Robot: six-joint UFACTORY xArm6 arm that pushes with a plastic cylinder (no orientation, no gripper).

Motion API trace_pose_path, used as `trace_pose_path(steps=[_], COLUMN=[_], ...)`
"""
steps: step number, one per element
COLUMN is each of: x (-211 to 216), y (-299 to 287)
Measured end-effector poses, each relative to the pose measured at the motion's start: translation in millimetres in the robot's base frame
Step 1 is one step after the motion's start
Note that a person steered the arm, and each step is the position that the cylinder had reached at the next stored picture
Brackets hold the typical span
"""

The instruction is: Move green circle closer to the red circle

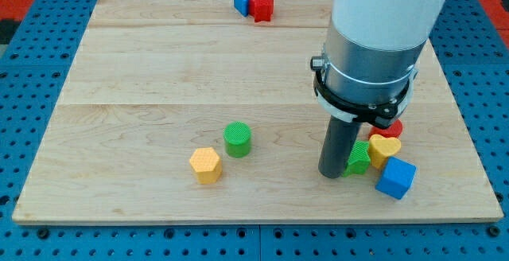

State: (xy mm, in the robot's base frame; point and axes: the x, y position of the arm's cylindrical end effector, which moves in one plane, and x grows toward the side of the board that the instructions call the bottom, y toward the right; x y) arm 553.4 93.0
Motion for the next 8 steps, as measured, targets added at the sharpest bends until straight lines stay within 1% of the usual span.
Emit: trace_pose_path(steps=[1,2,3,4,5,6,7,8], x=[2.4,-23.6,-70.6,-100.4,-99.6,-92.6,-62.9,-61.9], y=[-21.6,-37.4,-31.6,-70.1,-140.7,-197.0,-189.3,-172.1])
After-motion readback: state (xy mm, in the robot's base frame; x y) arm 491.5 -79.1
